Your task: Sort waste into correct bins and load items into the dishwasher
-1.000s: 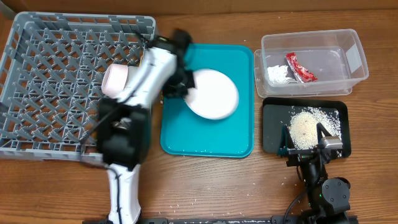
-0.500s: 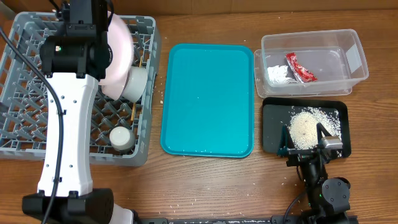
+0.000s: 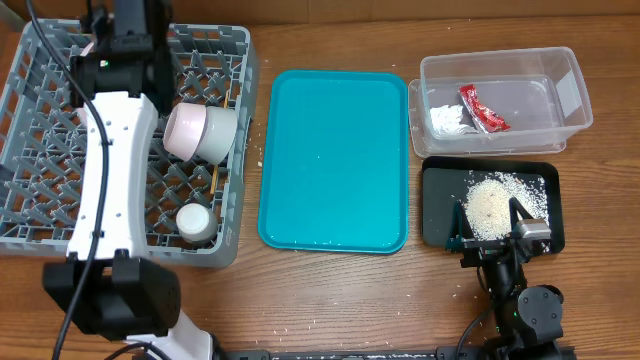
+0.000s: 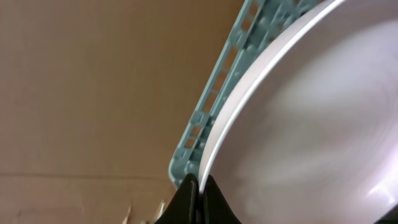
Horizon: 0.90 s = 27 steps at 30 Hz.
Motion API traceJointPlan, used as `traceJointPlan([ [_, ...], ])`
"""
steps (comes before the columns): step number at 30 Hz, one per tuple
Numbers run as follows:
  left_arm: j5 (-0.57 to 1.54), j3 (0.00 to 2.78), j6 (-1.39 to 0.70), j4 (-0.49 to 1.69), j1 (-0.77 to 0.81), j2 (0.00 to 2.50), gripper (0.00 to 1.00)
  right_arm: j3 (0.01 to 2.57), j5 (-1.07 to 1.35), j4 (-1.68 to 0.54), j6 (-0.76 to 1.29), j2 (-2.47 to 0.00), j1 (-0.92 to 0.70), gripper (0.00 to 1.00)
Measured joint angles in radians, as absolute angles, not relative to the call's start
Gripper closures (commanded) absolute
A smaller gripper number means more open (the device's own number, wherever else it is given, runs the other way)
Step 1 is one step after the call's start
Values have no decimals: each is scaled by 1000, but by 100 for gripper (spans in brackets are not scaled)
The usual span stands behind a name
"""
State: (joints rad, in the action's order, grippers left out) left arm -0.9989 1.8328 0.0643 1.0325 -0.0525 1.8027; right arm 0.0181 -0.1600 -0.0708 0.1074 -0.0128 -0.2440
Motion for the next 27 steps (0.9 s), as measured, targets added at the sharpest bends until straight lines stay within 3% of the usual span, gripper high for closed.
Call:
traceJointPlan([
  [6, -1009, 1818, 117, 976, -126, 1842, 96, 18, -160, -70, 107, -13, -244, 0],
  [22, -938, 1818, 134, 993, -131, 1951, 96, 18, -160, -71, 107, -13, -244, 0],
  [23, -931, 1817, 134, 995, -130, 1956, 94, 18, -160, -70, 107, -13, -244, 0],
  [24, -926, 1816, 134, 997, -126, 1957, 80, 18, -160, -70, 107, -13, -244, 0],
  [25, -923, 1816, 135, 999, -124, 1957, 59, 18, -160, -72, 107, -13, -244, 0],
  [27, -920, 1816, 130, 998, -117, 1952, 51, 18, -160, -71, 107, -13, -244, 0],
])
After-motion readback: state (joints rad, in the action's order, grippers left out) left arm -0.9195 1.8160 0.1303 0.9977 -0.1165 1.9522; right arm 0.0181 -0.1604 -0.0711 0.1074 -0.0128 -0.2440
